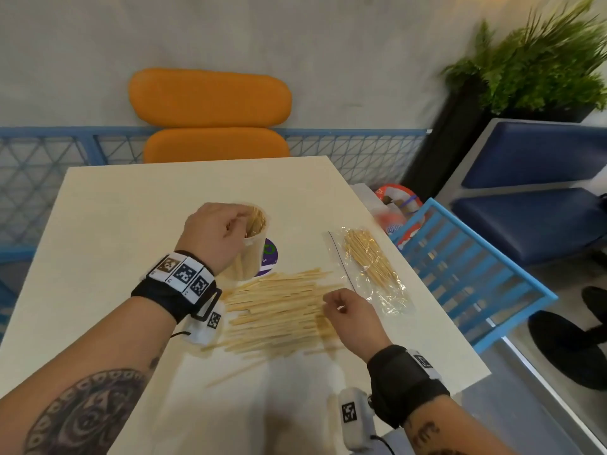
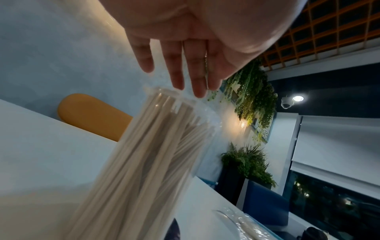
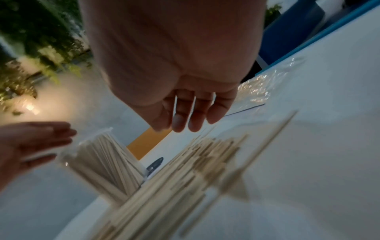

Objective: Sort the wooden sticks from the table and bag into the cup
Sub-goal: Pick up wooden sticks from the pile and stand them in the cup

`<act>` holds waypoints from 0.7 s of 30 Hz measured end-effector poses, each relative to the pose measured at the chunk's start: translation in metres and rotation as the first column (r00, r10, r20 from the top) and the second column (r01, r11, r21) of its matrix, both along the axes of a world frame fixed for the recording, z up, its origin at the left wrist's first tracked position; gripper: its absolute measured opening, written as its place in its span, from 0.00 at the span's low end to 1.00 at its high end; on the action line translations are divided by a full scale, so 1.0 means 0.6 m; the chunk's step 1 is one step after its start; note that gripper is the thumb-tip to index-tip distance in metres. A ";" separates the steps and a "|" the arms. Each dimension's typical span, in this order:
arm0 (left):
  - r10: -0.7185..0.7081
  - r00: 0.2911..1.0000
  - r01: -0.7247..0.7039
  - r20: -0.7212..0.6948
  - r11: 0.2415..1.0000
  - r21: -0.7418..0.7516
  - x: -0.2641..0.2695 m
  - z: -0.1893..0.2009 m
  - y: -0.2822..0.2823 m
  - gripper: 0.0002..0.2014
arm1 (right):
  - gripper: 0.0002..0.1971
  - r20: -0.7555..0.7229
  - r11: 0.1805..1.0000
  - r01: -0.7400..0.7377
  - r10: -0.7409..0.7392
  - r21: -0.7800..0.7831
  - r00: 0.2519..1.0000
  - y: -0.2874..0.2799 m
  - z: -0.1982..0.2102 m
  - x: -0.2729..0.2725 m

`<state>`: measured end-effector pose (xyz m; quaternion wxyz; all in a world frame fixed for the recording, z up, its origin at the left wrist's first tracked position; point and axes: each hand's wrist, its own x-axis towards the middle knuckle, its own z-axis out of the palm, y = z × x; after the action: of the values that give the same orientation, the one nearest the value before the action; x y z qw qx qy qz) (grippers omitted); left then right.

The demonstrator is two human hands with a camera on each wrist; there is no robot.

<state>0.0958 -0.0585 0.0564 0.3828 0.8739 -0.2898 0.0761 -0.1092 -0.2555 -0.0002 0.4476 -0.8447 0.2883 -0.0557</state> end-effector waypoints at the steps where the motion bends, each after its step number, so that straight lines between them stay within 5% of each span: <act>1: 0.018 1.000 -0.018 0.003 0.999 -0.044 -0.011 -0.001 0.005 0.13 | 0.05 -0.056 0.995 -0.045 0.040 -0.085 0.998 0.000 -0.004 -0.011; 4: 0.061 0.995 -0.071 -0.076 0.988 -0.140 -0.053 -0.006 0.010 0.12 | 0.12 -0.285 0.910 -0.244 0.148 -0.336 0.947 -0.001 -0.023 -0.039; 9: 0.000 0.947 -0.045 -0.322 0.990 -0.133 -0.125 -0.043 0.002 0.10 | 0.13 -0.489 0.763 -0.428 0.169 -0.485 0.856 0.011 -0.035 -0.056; 19: -0.035 0.839 0.000 -0.543 0.998 -0.064 -0.191 -0.119 -0.005 0.11 | 0.14 -0.575 0.566 -0.587 0.226 -0.579 0.786 0.032 -0.034 -0.074; 21: -0.035 0.818 -0.014 -0.574 0.997 -0.081 -0.191 -0.115 -0.004 0.11 | 0.14 -0.570 0.583 -0.587 0.242 -0.562 0.785 0.030 -0.031 -0.076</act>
<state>-0.0190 -0.0611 -0.0124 0.4880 0.8383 -0.1625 -0.1811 -0.1546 -0.2378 -0.0186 0.0068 -0.9830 0.1231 0.1359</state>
